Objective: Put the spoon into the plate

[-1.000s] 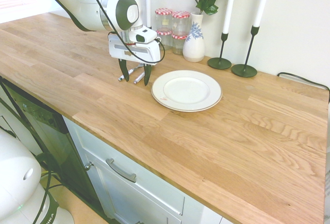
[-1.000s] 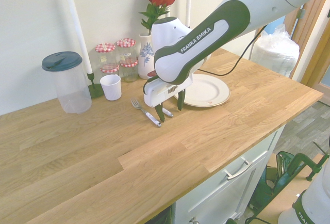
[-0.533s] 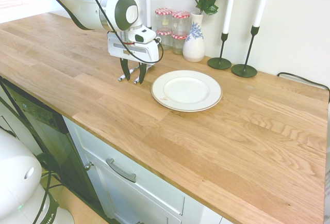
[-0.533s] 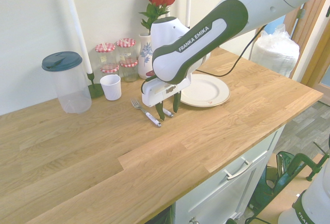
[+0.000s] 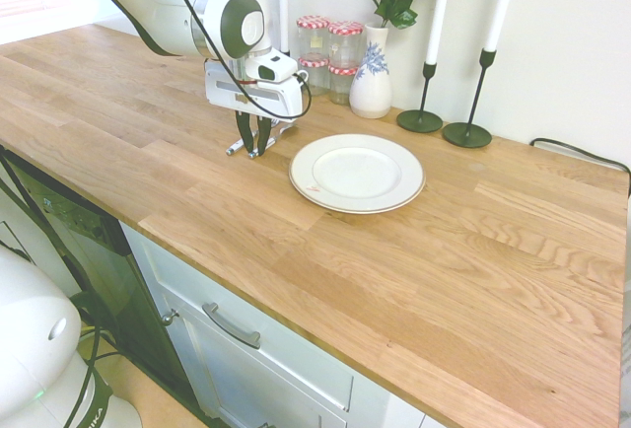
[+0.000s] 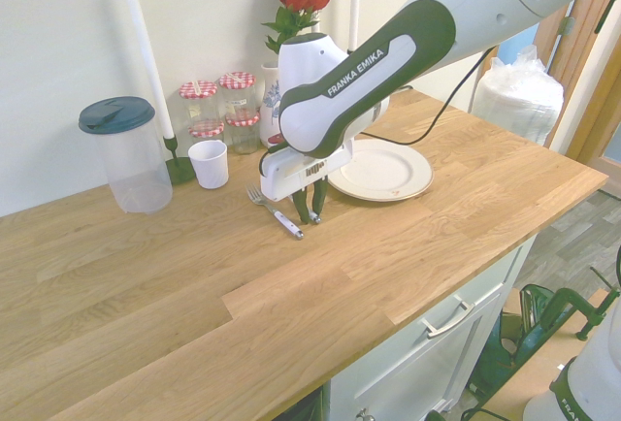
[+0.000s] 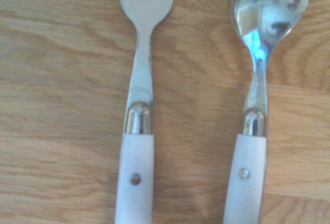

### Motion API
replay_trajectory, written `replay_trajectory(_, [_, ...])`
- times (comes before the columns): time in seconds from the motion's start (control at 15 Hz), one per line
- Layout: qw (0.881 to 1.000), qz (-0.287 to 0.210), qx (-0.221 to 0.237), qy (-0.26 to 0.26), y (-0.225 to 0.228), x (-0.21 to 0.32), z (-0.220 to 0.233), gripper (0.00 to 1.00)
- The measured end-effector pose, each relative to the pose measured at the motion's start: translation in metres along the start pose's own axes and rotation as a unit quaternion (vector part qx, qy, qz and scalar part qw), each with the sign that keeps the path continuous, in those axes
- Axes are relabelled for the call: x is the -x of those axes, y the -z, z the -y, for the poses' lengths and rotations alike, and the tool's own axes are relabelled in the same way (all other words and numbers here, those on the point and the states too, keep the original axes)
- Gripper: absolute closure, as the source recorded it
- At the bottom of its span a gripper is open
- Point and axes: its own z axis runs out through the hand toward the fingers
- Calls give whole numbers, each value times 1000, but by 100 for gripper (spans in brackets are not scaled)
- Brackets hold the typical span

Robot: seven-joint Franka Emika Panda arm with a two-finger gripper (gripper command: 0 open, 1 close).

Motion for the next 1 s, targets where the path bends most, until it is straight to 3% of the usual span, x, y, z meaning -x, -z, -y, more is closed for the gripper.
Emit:
replay_trajectory(0.53, [1000,3,-15,-18,9,-13,-4,100])
replay_trajectory(1.0, [998,-30,-54,-26,99,-34,-22,100])
